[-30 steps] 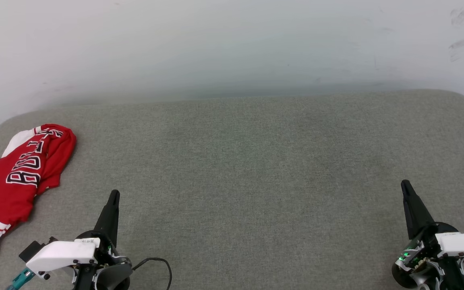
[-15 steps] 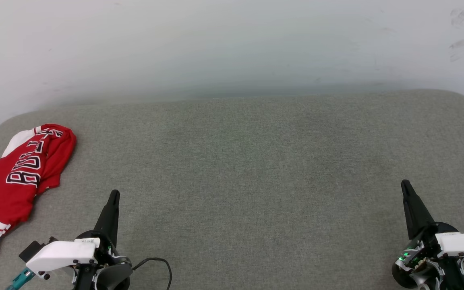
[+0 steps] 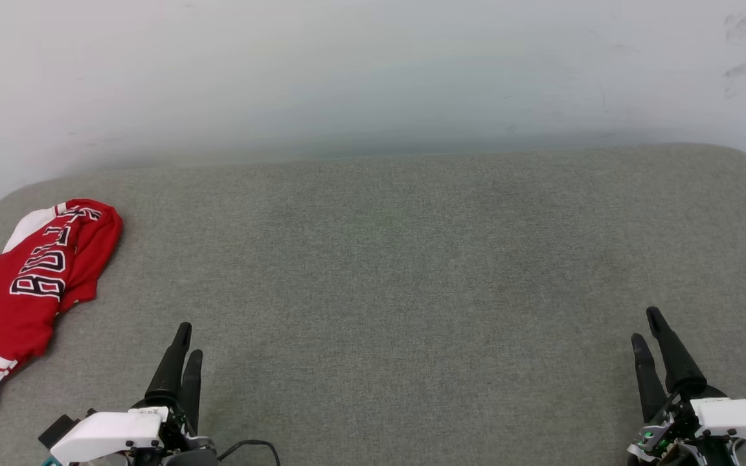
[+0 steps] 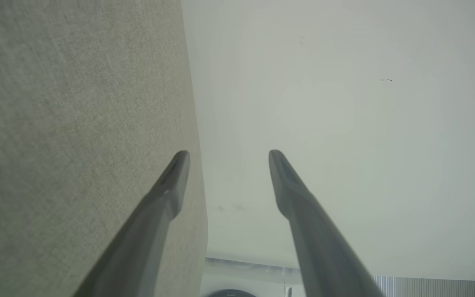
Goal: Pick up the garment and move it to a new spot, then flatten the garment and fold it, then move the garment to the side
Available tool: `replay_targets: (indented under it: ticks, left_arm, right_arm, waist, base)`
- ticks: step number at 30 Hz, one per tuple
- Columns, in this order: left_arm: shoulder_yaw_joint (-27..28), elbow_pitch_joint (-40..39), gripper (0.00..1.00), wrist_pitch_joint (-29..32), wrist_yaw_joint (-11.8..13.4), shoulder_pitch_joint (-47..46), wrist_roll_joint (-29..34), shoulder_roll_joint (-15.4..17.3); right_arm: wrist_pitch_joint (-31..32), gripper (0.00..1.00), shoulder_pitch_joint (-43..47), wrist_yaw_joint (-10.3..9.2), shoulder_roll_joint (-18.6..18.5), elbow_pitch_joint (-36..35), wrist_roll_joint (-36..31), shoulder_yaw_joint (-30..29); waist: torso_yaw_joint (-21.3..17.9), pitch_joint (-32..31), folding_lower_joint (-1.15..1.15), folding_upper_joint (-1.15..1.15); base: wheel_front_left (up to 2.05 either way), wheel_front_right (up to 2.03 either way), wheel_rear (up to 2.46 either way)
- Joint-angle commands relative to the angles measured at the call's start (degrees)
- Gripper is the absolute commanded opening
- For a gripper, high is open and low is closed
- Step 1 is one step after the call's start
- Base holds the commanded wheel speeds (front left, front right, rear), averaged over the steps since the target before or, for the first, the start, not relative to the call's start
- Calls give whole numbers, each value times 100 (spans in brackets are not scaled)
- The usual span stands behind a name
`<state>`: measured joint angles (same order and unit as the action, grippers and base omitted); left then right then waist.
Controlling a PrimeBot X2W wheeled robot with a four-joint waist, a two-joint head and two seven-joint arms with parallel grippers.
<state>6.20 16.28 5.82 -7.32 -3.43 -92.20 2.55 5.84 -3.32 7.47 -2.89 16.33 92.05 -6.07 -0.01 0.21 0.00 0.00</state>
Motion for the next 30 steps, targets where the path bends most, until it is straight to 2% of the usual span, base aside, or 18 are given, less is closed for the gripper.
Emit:
replay_targets:
  ticks: [1,9,16,21,27,30]
  left_arm:
    - [-6,-145,100,-64,-2,-81,68,17]
    - [49,-248,100,-290,-4,12,371,20]
    - [245,-298,100,-471,-6,56,798,22]
    - [432,-374,100,-568,-7,63,1132,23]
    - [752,-613,100,-728,-4,50,1917,26]
    - [812,-703,100,-772,27,41,2140,26]
  right_arm:
    - [-62,100,-86,1,-2,-149,-63,49]
    - [-289,100,-23,1,-2,-238,-334,139]
    - [-470,100,-30,1,-1,-268,-868,140]
    - [-567,100,-56,2,-1,-367,-1403,76]
    - [-727,100,-68,2,-2,-701,-2549,-51]
    - [-771,100,-78,2,-1,-812,-2912,-28]
  waist:
    - [-1,2,0,0]
    - [-3,7,0,0]
    - [-7,13,0,0]
    - [-6,20,0,0]
    - [0,34,0,0]
    - [2,39,0,0]
  base:
    - [0,0,0]
    - [0,0,0]
    - [0,0,0]
    - [0,0,0]
    - [0,0,0]
    - [0,0,0]
